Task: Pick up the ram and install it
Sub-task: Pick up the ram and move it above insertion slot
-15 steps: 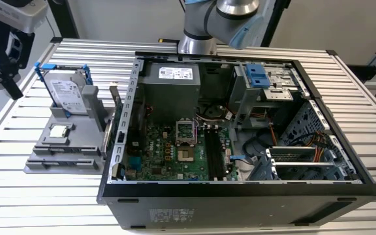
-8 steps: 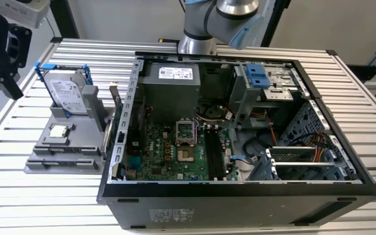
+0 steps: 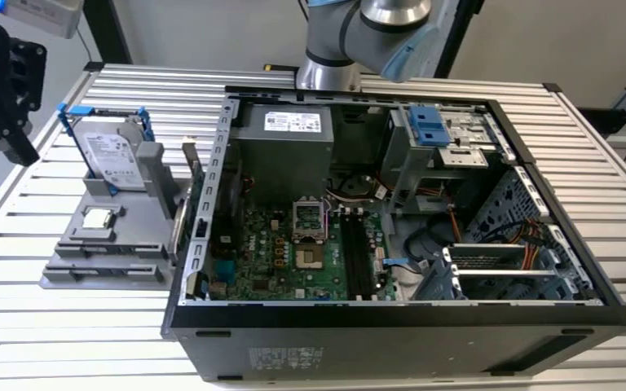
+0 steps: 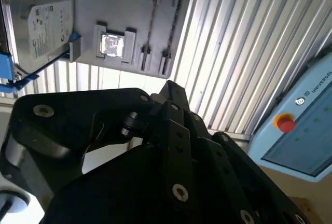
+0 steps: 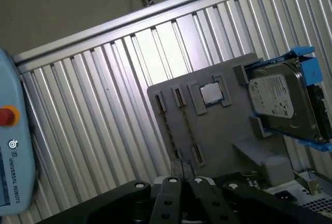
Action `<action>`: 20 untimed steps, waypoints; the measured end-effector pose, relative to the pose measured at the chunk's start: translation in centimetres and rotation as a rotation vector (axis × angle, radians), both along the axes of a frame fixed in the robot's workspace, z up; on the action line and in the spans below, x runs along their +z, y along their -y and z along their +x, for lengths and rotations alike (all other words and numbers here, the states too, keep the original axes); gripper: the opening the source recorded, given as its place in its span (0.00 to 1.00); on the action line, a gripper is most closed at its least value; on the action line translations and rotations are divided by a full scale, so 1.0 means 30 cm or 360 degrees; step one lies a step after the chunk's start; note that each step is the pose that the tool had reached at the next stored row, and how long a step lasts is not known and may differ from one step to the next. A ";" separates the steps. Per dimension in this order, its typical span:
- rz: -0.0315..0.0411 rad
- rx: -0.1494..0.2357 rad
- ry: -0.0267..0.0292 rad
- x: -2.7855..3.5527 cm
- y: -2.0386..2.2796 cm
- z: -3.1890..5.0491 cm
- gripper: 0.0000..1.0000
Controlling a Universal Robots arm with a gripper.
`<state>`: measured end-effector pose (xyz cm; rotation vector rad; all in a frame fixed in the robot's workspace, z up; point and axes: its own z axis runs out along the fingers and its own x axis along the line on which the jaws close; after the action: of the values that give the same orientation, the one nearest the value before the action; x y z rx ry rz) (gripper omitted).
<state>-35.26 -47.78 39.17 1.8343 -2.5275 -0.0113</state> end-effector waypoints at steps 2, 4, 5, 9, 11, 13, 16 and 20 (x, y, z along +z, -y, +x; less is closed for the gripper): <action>0.0000 0.0058 0.00000 0.000 0.000 0.000 0.00; 0.0000 0.0116 0.00000 0.000 0.000 0.000 0.00; 0.0000 0.0145 0.00000 0.000 0.000 0.000 0.00; 0.0000 0.0202 0.00000 0.000 0.000 0.000 0.00; 0.0000 0.0214 0.00012 0.000 -0.001 0.000 0.00; 0.0000 0.0262 0.00011 -0.001 -0.001 0.001 0.00; 0.0000 0.0349 0.00016 -0.004 0.000 0.001 0.00; 0.0000 0.0381 0.00024 -0.009 0.000 0.005 0.00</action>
<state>-35.11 -47.77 38.91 2.1236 -2.2905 -0.0065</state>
